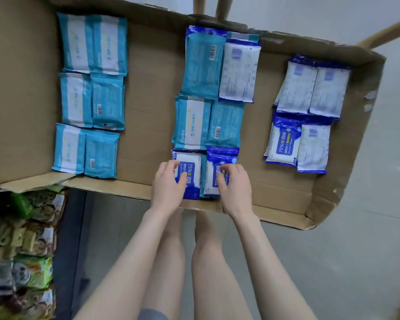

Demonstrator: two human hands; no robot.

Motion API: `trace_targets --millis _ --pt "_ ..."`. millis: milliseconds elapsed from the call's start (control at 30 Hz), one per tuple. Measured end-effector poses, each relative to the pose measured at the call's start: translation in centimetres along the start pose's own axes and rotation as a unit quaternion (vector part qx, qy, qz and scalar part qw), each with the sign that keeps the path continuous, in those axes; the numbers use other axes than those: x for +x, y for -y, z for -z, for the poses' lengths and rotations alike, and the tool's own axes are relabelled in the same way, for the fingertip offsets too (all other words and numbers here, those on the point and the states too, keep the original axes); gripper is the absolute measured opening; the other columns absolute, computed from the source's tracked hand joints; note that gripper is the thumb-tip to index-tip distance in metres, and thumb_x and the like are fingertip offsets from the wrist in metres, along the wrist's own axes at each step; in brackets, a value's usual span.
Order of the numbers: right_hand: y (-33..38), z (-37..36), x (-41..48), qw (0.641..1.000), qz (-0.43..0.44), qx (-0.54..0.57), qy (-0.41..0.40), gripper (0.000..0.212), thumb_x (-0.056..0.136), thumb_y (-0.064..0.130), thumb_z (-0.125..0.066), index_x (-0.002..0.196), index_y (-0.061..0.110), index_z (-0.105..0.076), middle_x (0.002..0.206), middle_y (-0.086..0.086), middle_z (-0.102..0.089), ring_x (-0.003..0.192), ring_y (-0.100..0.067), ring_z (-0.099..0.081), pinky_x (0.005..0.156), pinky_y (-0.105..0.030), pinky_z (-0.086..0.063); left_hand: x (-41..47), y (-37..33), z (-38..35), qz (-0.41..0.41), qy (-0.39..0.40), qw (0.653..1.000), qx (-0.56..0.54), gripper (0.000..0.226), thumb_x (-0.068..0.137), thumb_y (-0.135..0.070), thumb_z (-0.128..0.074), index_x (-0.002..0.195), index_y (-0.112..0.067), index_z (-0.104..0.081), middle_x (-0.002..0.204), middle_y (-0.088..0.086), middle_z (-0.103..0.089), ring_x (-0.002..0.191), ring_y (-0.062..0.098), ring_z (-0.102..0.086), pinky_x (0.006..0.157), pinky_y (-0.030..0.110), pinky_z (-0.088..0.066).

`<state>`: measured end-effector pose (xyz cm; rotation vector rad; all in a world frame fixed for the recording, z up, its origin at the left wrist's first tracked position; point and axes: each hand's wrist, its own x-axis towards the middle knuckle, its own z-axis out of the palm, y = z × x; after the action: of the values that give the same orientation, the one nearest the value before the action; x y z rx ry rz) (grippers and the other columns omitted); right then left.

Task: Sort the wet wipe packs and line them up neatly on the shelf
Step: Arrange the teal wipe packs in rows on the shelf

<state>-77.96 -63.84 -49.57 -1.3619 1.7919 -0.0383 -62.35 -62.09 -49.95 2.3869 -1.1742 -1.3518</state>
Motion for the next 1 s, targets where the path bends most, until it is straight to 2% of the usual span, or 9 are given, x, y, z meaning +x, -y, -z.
trace_targets --millis 133,233,367,500,567,667,767,867,1000 --pt "-0.9 -0.8 1.4 0.999 -0.027 0.017 -0.025 0.033 0.09 0.018 -0.06 0.12 0.006 -0.054 0.121 -0.01 -0.048 0.11 -0.025 -0.046 0.084 -0.025 -0.034 1.7 0.5 -1.8 0.053 -0.02 0.998 0.0 0.051 0.086 -0.024 -0.067 0.129 -0.009 -0.045 0.129 0.009 -0.046 0.117 0.025 -0.046 0.097 0.034 -0.038" --pt "-1.3 -1.6 2.1 0.997 -0.055 0.019 -0.052 0.055 0.084 0.022 -0.069 0.129 0.004 -0.045 0.127 -0.011 -0.043 0.113 -0.026 -0.041 0.089 -0.024 -0.031 2.7 0.8 -3.1 0.077 -0.031 0.997 0.009 0.064 0.079 -0.032 -0.074 0.128 -0.008 -0.042 0.128 0.01 -0.043 0.119 0.026 -0.041 0.097 0.033 -0.034" --pt "-2.0 -2.2 2.9 0.988 -0.123 0.09 -0.04 0.083 0.075 0.03 -0.079 0.139 0.002 -0.033 0.136 -0.011 -0.036 0.125 -0.023 -0.037 0.102 -0.027 -0.03 3.6 1.3 -3.5 0.086 -0.055 0.995 0.008 0.062 0.073 -0.035 -0.079 0.118 -0.007 -0.046 0.122 0.009 -0.046 0.112 0.024 -0.048 0.093 0.035 -0.04" --pt "-2.2 -2.1 2.8 0.975 -0.152 0.153 -0.047 0.058 0.074 0.026 -0.08 0.12 0.009 -0.049 0.119 -0.003 -0.047 0.1 -0.009 -0.049 0.085 -0.018 -0.039 3.1 1.7 -2.6 0.099 -0.084 0.99 -0.06 0.048 0.075 -0.023 -0.079 0.104 -0.011 -0.042 0.107 0.004 -0.055 0.096 0.023 -0.055 0.079 0.036 -0.047" --pt "-2.2 -1.7 2.5 0.963 -0.171 0.199 -0.068 0.042 0.075 0.021 -0.079 0.108 0.014 -0.053 0.109 -0.001 -0.057 0.09 -0.01 -0.057 0.08 -0.021 -0.047 2.7 2.1 -1.9 0.12 -0.084 0.984 -0.1 0.042 0.078 -0.021 -0.077 0.1 -0.015 -0.041 0.099 0.0 -0.059 0.092 0.021 -0.058 0.071 0.032 -0.046" --pt "-2.5 -1.0 1.8 0.939 -0.2 0.27 -0.071 0.03 0.076 0.016 -0.079 0.096 0.015 -0.056 0.091 0.001 -0.067 0.073 -0.006 -0.062 0.063 -0.014 -0.051 2.6 3.2 -1.2 0.127 -0.069 0.982 -0.119 0.029 0.078 -0.02 -0.076 0.094 -0.015 -0.053 0.091 -0.002 -0.064 0.093 0.026 -0.061 0.076 0.038 -0.05" --pt "-2.9 -1.2 1.3 0.943 -0.193 0.265 -0.054 0.024 0.077 0.017 -0.078 0.089 0.021 -0.057 0.099 -0.004 -0.067 0.083 -0.014 -0.065 0.072 -0.026 -0.055 2.7 3.4 -1.4 0.11 -0.022 0.982 -0.151 0.027 0.079 -0.02 -0.075 0.099 -0.013 -0.058 0.098 0.0 -0.065 0.091 0.02 -0.062 0.078 0.035 -0.051" --pt "-2.7 -2.1 1.2 0.957 -0.175 0.231 -0.021 0.026 0.081 0.022 -0.075 0.088 0.026 -0.051 0.111 0.001 -0.052 0.096 -0.013 -0.058 0.082 -0.031 -0.053 2.9 3.1 -2.3 0.07 -0.016 0.995 -0.062 0.034 0.084 -0.023 -0.071 0.107 -0.006 -0.053 0.113 0.002 -0.045 0.104 0.013 -0.042 0.081 0.017 -0.032" --pt "-2.4 -2.8 1.5 0.971 -0.15 0.183 -0.024 0.029 0.083 0.024 -0.073 0.099 0.019 -0.049 0.112 0.002 -0.045 0.094 -0.007 -0.05 0.084 -0.026 -0.047 3.1 2.8 -3.3 0.072 -0.008 0.995 -0.065 0.032 0.086 -0.023 -0.068 0.105 -0.007 -0.049 0.117 0.004 -0.039 0.112 0.022 -0.046 0.09 0.026 -0.038"
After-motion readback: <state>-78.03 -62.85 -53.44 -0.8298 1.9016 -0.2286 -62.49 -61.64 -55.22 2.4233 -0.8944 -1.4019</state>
